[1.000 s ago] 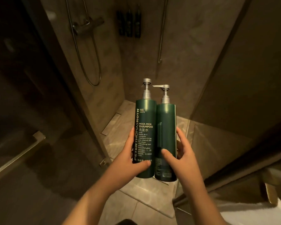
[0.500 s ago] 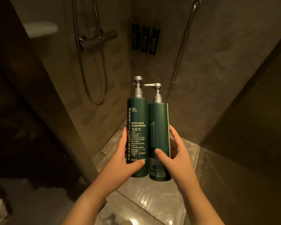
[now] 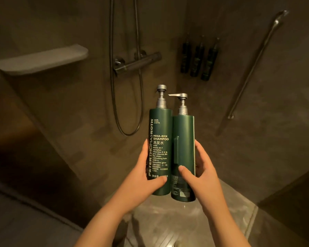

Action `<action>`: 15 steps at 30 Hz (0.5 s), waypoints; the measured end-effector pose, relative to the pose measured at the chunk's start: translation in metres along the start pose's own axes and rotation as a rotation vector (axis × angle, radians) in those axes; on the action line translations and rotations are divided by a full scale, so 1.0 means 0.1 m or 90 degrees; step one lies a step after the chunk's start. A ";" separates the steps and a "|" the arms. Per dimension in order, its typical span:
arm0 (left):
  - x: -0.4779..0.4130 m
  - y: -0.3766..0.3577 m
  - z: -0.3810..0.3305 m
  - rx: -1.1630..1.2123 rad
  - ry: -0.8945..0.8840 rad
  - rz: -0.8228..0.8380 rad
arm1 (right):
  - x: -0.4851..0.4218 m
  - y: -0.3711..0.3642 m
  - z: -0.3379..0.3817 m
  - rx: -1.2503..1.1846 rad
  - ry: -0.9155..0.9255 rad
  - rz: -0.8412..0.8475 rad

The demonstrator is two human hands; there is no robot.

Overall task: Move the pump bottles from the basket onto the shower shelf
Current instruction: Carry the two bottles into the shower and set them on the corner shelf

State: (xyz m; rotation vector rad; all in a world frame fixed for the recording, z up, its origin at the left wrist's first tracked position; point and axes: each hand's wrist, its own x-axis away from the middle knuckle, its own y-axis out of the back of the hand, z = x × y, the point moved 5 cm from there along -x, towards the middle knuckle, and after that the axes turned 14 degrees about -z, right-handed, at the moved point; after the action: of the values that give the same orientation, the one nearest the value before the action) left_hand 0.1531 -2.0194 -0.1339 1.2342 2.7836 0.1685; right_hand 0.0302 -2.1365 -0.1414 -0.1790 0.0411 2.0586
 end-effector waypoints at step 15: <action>-1.00 0.43 -0.39 0.007 0.000 -0.328 | -1.70 -1.04 0.35 -0.037 0.080 0.317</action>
State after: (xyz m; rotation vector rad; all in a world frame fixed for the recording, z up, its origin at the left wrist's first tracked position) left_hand 0.2465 -2.0678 -0.0853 0.4827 2.9887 0.1118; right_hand 0.1969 -2.2319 -0.0770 -0.3624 0.1126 2.5432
